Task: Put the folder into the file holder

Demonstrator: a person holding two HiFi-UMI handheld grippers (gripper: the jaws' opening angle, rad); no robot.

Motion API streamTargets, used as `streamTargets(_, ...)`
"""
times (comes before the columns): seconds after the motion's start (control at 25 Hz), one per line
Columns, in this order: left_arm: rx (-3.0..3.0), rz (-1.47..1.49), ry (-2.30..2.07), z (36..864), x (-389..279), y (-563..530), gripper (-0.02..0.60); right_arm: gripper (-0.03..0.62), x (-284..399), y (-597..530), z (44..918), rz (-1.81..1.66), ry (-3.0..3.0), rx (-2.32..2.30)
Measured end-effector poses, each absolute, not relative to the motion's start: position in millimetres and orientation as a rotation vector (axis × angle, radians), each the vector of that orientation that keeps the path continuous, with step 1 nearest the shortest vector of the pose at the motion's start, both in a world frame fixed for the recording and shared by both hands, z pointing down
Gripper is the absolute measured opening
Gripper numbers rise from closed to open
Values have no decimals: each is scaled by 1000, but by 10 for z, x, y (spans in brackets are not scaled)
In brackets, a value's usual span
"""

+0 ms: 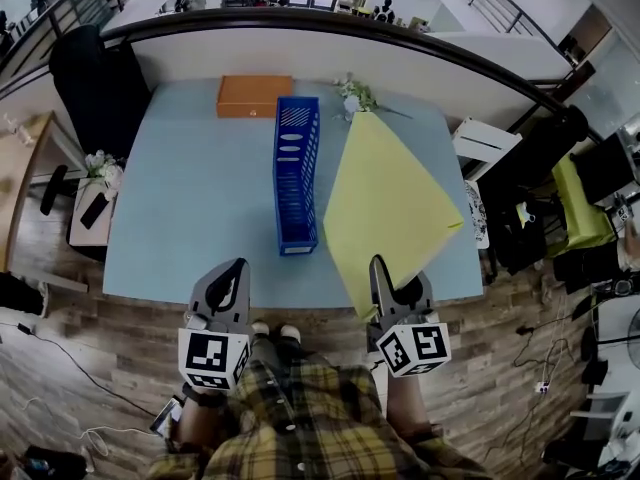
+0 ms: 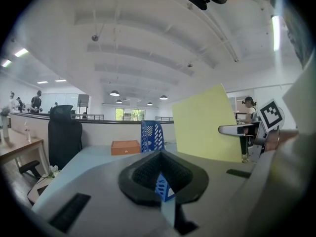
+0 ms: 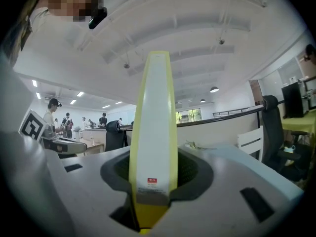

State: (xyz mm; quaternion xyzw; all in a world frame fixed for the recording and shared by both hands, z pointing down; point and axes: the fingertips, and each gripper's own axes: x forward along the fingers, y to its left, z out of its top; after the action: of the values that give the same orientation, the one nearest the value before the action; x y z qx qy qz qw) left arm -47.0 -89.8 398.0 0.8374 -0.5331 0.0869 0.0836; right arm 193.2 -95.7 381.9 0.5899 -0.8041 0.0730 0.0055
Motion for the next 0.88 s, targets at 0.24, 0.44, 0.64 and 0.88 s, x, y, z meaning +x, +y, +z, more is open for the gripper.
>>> streamTargets(0.24, 2512, 257, -1564, 3970, -552, -966, -6, 161, 1880, -1026, 3697, 193, -2492, 1912)
streamTargets(0.44, 2513, 260, -1549, 4000, -597, -976, -6, 161, 1816, -1040, 3566, 182, -2519, 1929)
streamTargets(0.64, 2515, 255, -1545, 4022, -637, -981, -6, 161, 1691, -1063, 3428, 142, -2542, 1914)
streamTargets(0.88, 2502, 259, -1558, 4054, -684, -950, -6, 162, 1523, -1096, 3348, 104, -2585, 1862)
